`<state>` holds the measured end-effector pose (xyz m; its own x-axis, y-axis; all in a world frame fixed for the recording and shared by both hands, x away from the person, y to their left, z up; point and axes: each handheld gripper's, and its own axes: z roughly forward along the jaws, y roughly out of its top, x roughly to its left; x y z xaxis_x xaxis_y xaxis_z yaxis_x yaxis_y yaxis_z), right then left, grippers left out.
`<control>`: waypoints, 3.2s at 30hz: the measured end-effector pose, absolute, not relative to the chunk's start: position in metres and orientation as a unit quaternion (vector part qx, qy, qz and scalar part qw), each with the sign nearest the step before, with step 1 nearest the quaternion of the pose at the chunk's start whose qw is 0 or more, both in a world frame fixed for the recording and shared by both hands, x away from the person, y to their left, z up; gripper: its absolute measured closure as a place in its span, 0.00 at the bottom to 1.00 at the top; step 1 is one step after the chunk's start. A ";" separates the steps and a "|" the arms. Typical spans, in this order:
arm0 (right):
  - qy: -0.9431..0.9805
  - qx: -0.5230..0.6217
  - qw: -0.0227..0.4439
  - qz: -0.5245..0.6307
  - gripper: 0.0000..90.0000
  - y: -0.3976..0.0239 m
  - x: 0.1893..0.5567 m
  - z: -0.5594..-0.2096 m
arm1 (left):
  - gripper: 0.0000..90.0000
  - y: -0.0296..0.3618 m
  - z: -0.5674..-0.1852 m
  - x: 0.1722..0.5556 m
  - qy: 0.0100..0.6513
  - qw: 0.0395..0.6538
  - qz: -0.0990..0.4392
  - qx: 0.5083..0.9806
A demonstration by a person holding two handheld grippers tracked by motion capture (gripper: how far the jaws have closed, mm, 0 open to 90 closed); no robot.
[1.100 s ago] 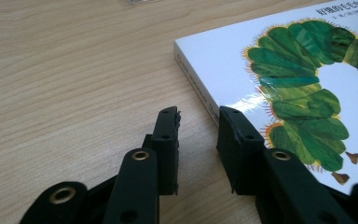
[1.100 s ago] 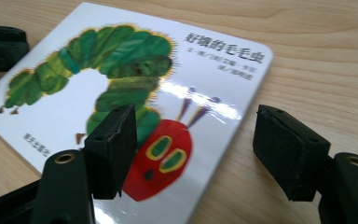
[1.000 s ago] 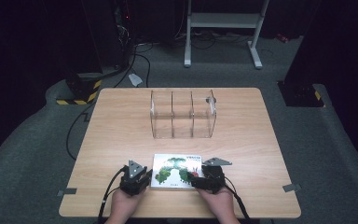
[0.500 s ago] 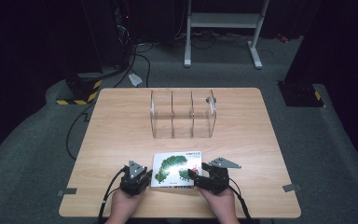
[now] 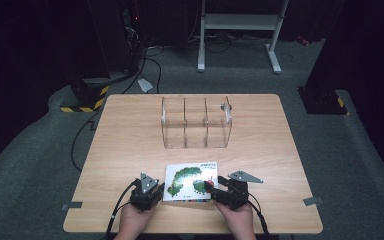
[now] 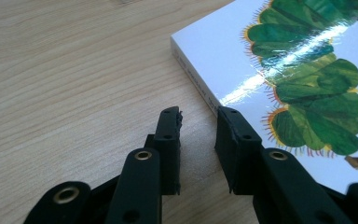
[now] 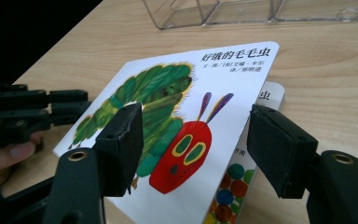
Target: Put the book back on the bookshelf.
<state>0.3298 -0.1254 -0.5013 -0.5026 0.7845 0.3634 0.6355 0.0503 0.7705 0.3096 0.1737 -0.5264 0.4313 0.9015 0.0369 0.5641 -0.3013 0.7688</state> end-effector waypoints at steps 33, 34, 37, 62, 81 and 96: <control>0.764 0.462 0.028 0.450 0.55 -0.131 0.370 -0.505 | 0.73 0.175 -0.527 0.310 0.473 0.357 0.230 0.772; 0.767 0.460 0.026 0.447 0.56 -0.131 0.370 -0.505 | 0.72 0.175 -0.527 0.310 0.474 0.358 0.229 0.771; 0.768 0.457 0.029 0.448 0.58 -0.133 0.369 -0.505 | 0.72 0.175 -0.527 0.310 0.475 0.358 0.229 0.771; 0.771 0.439 0.046 0.459 0.63 -0.144 0.343 -0.506 | 0.68 0.180 -0.526 0.311 0.498 0.367 0.215 0.756; 0.786 0.412 0.031 0.459 0.51 -0.126 0.363 -0.494 | 0.67 0.180 -0.525 0.317 0.496 0.360 0.217 0.760; 0.787 0.399 0.046 0.468 0.74 -0.135 0.358 -0.487 | 0.64 0.180 -0.526 0.316 0.497 0.363 0.214 0.759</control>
